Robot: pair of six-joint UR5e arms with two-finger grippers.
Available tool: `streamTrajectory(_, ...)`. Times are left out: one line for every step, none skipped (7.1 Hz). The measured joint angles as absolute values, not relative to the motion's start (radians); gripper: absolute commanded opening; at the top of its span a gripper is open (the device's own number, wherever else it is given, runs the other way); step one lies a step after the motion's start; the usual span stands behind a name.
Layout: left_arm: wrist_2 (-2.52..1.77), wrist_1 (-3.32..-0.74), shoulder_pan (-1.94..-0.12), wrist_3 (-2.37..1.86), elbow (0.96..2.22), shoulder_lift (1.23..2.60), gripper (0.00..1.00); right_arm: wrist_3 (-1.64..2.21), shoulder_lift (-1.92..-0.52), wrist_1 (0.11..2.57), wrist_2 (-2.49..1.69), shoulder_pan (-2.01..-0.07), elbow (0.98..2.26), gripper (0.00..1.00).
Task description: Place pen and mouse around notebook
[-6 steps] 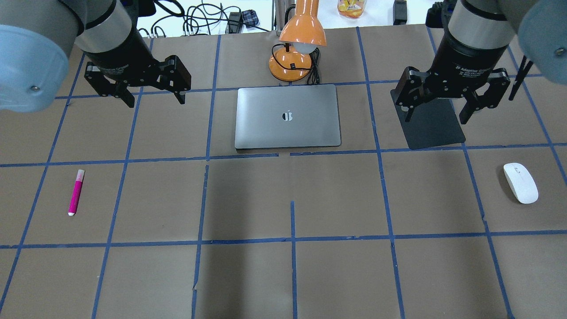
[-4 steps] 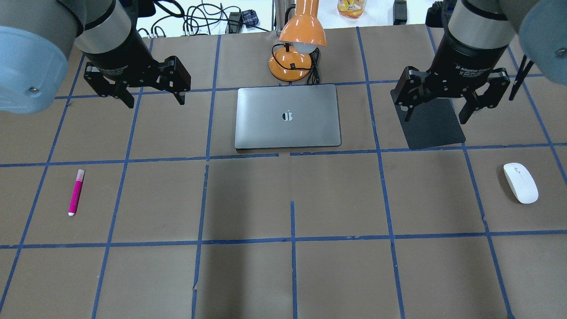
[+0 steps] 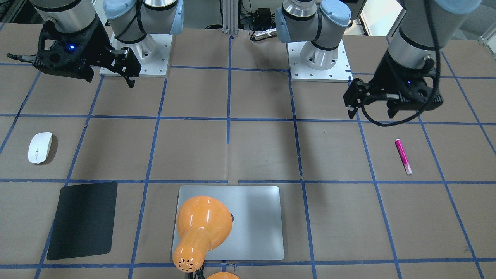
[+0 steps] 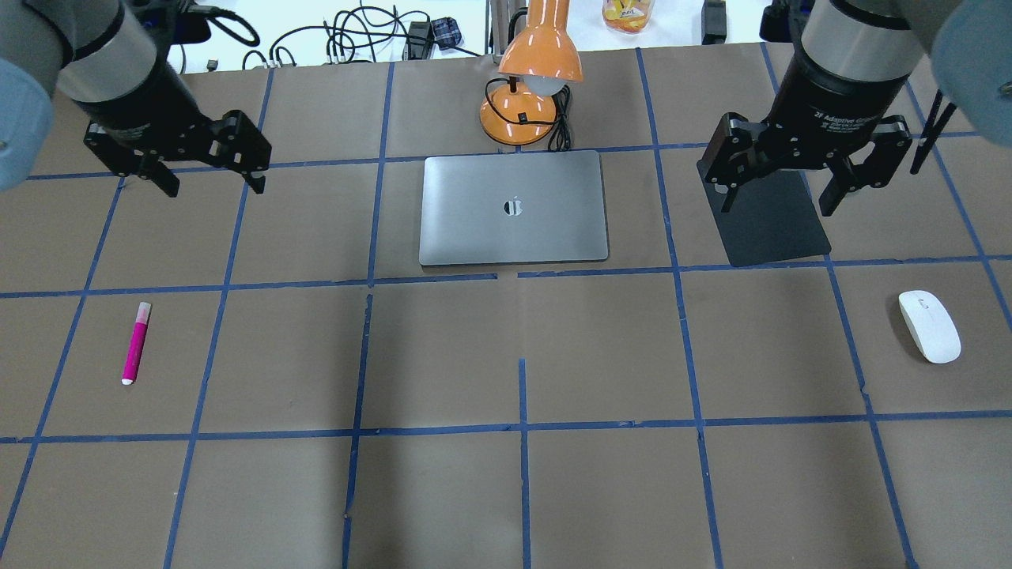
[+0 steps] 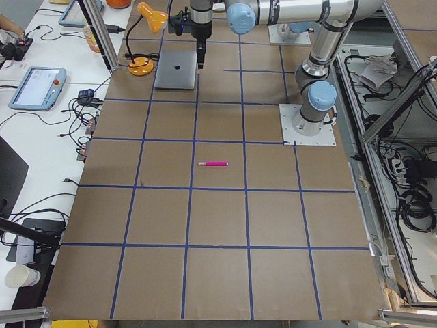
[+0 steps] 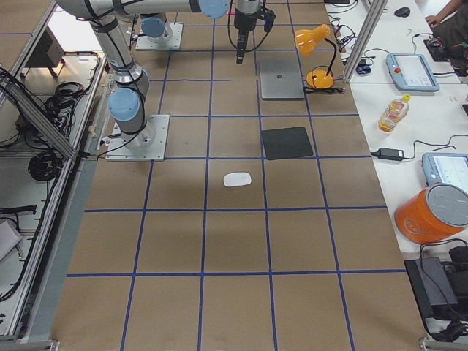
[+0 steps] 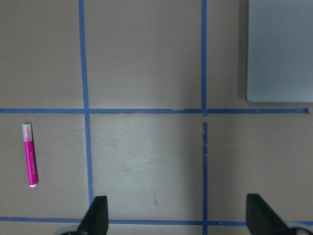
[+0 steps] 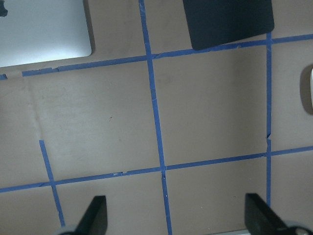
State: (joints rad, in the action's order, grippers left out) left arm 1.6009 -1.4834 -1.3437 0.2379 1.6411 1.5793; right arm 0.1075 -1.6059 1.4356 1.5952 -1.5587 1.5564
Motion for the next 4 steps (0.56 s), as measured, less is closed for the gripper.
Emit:
streamTrajectory(1.599, -1.434, -1.212, 0.365, 1.701, 1.594, 1.0, 0.105, -1.604, 1.448, 1.598, -1.55, 1.558, 1.0)
streamTrajectory(1.599, -1.331, -1.101, 0.487, 1.778, 1.623, 1.0, 0.091, -1.599, 1.469, 1.6, -1.525, 1.563, 1.0)
streamTrajectory(1.6, -1.204, -1.032, 0.581, 1.863, 1.659, 1.0, 0.047, -1.593, 1.482, 1.601, -1.47, 1.571, 1.0)
streamTrajectory(1.601, -1.07, -0.986, 0.652, 1.946, 1.697, 1.0, -0.032, -1.582, 1.494, 1.599, -1.39, 1.583, 1.0)
